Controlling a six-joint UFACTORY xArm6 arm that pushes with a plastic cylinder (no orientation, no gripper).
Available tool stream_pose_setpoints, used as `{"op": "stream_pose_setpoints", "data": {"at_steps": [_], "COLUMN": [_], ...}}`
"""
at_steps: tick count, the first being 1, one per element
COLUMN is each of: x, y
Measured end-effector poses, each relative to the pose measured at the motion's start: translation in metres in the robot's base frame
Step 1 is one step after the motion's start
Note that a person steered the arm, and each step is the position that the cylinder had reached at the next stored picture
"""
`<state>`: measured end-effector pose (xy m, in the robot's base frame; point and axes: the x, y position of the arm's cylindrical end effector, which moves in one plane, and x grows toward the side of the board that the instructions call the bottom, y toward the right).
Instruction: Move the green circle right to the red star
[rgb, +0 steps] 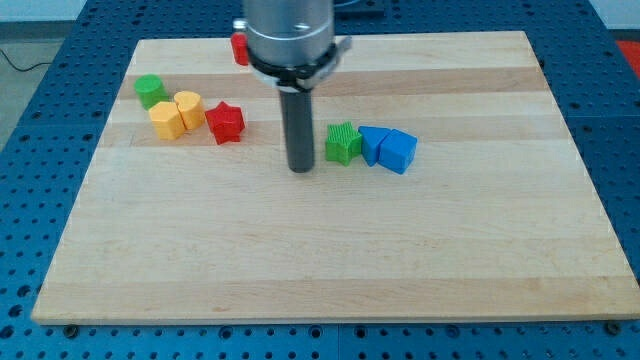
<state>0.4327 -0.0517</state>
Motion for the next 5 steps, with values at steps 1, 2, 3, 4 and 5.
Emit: {"op": "stream_pose_setpoints", "data": {"at_steps": [1,2,3,4,5], "x": [-0.052,-0.086,-0.112,-0.136,-0.158], "y": [0.007,0.024,-0.004,-0.05,-0.115]}}
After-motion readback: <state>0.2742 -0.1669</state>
